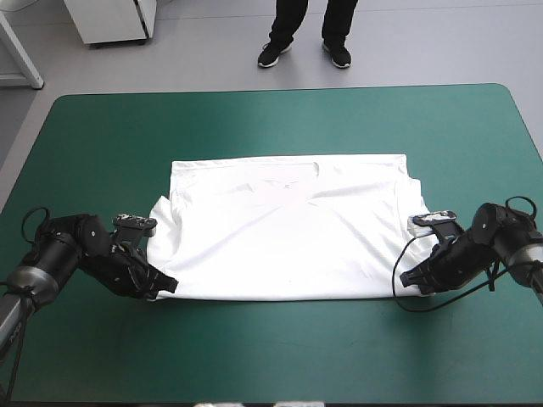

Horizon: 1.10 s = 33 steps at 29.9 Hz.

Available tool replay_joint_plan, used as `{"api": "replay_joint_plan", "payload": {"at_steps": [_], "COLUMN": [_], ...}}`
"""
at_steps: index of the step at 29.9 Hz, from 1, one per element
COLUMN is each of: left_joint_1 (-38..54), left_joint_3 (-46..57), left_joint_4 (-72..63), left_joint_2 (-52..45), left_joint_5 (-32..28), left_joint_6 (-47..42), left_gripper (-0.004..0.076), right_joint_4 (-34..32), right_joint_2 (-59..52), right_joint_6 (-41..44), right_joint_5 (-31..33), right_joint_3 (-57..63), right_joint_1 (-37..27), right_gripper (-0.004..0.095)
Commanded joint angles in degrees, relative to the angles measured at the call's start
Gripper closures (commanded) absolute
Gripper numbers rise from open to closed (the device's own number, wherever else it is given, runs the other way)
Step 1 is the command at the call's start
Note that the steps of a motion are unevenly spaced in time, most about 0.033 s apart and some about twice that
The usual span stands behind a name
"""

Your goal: Fold the cloth

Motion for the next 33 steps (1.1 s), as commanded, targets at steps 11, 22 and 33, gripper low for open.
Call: {"api": "replay_joint_plan", "payload": {"at_steps": [11, 22, 33], "left_joint_1": [-2.2, -2.1, 2.4], "left_joint_3": [-6.3, -17.9, -25.8], "left_joint_4": [5.8, 15.5, 11.2], "left_joint_2": [-10.8, 6.5, 20.1], "left_joint_5": [0.0, -13.3, -14.3], "left_joint_6": [-8.8, -11.0, -7.5], "left_gripper": [0.0339, 0.0339, 0.0339], "right_joint_4": [-0.5, -0.4, -0.6], "right_joint_2": [-9.4, -8.2, -8.1], "right_joint_6": [3.8, 4.6, 4.6], "right_joint_5": [3.8, 2.8, 2.8], "right_joint_3": [-8.7, -19.3, -19.4], "right_joint_1": [0.0, 0.0, 0.0], "right_gripper": [0.0403, 0.0402, 0.0403]}}
